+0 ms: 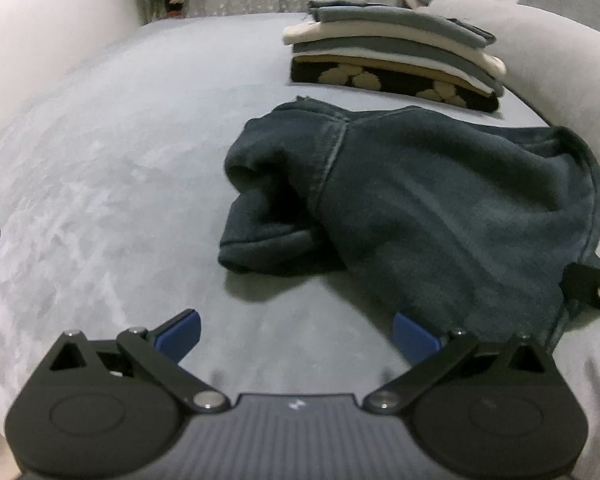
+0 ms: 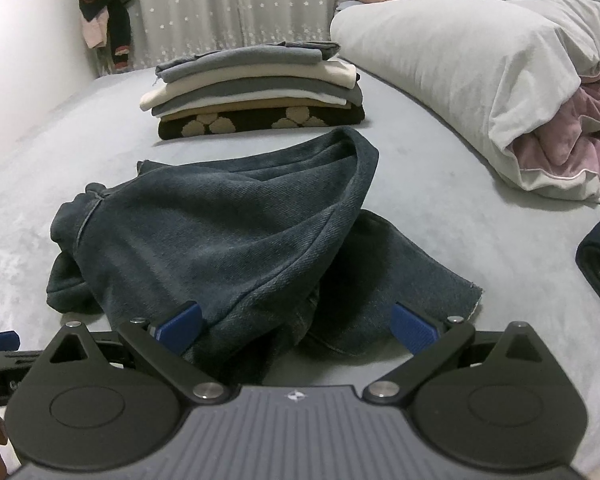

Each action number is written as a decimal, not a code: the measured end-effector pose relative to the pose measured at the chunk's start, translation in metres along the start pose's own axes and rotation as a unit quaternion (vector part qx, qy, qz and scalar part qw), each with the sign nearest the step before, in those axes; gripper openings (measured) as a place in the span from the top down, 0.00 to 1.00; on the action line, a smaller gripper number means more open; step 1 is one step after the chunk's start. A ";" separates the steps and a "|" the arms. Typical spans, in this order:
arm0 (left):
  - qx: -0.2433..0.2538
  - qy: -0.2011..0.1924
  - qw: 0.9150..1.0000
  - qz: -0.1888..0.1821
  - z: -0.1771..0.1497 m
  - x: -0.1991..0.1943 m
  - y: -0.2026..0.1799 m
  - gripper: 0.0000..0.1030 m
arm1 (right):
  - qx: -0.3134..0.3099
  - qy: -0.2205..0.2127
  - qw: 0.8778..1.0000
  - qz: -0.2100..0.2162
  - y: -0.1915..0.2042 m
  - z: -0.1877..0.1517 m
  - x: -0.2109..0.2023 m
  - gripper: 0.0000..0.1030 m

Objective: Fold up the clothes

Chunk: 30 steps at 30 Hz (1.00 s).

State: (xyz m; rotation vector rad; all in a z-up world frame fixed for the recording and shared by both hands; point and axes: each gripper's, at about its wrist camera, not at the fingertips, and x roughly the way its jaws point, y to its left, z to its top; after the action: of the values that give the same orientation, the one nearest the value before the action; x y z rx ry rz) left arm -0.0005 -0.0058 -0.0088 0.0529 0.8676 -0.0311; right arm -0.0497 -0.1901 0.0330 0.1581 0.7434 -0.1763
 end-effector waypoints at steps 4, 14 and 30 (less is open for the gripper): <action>0.012 -0.009 1.000 -0.005 -0.001 -0.002 -0.003 0.00 | 0.003 0.002 1.000 0.001 -0.001 0.000 0.001 0.00; 0.004 -0.010 1.000 -0.009 -0.001 0.000 0.001 0.00 | 0.011 0.005 1.000 0.005 -0.005 0.000 0.002 0.00; 0.005 0.003 1.000 0.002 -0.003 0.006 0.003 0.00 | 0.011 0.014 1.000 0.009 -0.005 -0.001 0.006 0.00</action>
State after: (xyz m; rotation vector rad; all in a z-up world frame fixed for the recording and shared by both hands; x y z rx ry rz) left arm 0.0014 -0.0029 -0.0156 0.0648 0.8730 -0.0318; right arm -0.0467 -0.1959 0.0275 0.1880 0.7673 -0.1661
